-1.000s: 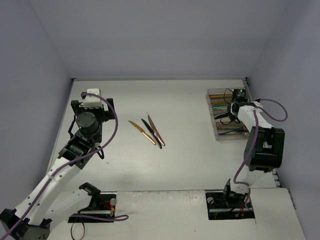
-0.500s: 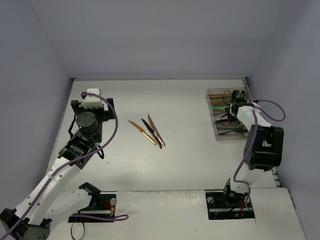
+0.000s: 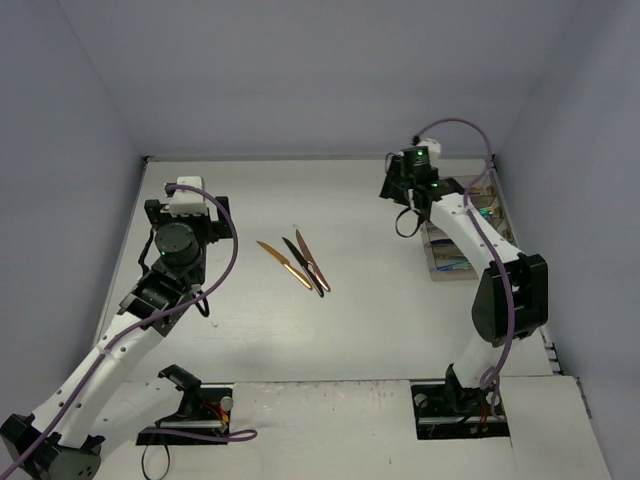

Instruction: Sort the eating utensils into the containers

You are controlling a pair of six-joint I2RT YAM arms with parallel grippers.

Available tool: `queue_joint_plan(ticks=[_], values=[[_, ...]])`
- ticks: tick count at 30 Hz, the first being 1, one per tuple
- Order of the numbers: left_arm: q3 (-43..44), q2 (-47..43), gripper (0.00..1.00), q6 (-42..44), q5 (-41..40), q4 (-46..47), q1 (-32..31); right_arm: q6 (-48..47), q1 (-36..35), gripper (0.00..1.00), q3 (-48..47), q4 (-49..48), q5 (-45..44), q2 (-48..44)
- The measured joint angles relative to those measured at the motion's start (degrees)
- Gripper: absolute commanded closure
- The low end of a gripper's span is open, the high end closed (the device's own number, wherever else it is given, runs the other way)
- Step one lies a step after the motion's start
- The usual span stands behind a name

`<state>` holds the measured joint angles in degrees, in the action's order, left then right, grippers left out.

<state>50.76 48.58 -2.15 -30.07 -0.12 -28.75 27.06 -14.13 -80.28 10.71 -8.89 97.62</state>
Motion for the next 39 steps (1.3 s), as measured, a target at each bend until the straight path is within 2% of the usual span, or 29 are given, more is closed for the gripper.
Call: queue_joint_plan(ticks=[7,15,23,39], values=[[0.0,1.21,0.1,0.0,0.23,-0.04,0.0,-15.54,-15.87,0.44,-1.18,2.48,1.82,4.32],[0.0,1.9,0.1,0.02,0.22,-0.27,0.0,-21.48,-26.38,0.46,-3.4,4.54,3.47,15.65],[0.0,1.9,0.1,0.04,0.28,-0.48,0.0,-22.21,-30.08,0.51,-6.97,4.53,5.48,20.94],[0.0,1.55,0.1,0.28,1.69,-0.46,0.0,-21.98,-30.49,0.62,-6.64,4.19,5.72,23.19]])
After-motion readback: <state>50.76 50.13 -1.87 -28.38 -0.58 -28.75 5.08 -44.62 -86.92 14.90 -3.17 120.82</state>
